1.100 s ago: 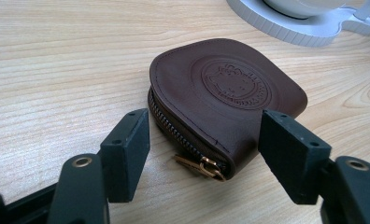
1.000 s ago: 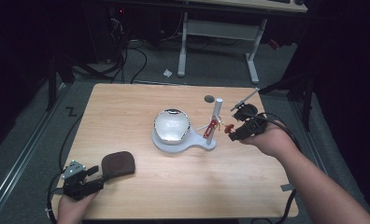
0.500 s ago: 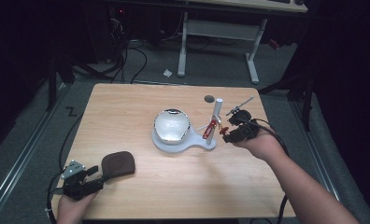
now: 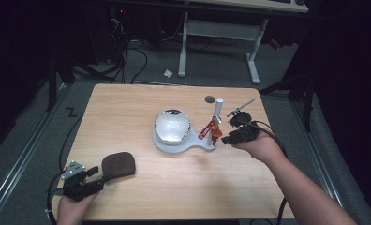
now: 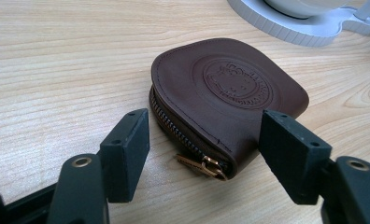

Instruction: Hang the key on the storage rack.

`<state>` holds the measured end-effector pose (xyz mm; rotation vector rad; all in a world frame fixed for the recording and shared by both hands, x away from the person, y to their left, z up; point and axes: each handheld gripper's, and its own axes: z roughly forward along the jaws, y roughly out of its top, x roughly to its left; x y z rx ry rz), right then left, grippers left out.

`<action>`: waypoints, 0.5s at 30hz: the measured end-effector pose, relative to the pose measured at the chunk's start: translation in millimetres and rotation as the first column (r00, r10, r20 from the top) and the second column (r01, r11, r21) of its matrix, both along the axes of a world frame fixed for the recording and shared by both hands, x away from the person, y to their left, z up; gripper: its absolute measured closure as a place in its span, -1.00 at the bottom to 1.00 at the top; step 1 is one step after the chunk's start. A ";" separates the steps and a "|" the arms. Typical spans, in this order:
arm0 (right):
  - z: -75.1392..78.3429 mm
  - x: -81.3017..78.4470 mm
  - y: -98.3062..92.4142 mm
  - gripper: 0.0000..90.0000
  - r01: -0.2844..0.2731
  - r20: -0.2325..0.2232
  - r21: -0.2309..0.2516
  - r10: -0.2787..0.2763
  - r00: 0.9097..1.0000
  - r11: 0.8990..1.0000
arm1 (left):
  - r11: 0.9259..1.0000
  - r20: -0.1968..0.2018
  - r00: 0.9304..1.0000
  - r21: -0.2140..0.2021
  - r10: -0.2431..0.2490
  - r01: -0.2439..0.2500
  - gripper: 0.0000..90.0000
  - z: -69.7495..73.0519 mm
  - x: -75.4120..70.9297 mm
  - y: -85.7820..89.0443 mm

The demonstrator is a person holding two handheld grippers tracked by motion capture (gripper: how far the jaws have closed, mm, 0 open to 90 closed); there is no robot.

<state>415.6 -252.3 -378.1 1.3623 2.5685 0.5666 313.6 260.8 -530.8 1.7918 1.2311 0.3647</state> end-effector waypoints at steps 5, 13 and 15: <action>3.0 -3.4 -4.5 0.26 0.010 0.004 0.001 -0.010 1.000 1.000 | 1.000 0.002 1.000 -0.004 0.002 -0.002 -0.24 0.4 -0.2 0.4; 5.6 -9.9 -11.2 0.26 0.018 0.012 -0.003 -0.018 1.000 1.000 | 1.000 0.005 1.000 -0.011 0.004 -0.004 -0.25 1.6 -0.6 0.8; 5.7 -12.6 -12.6 0.26 0.022 0.013 0.000 -0.022 1.000 1.000 | 1.000 0.006 1.000 -0.013 0.004 -0.004 -0.25 1.8 -0.6 0.8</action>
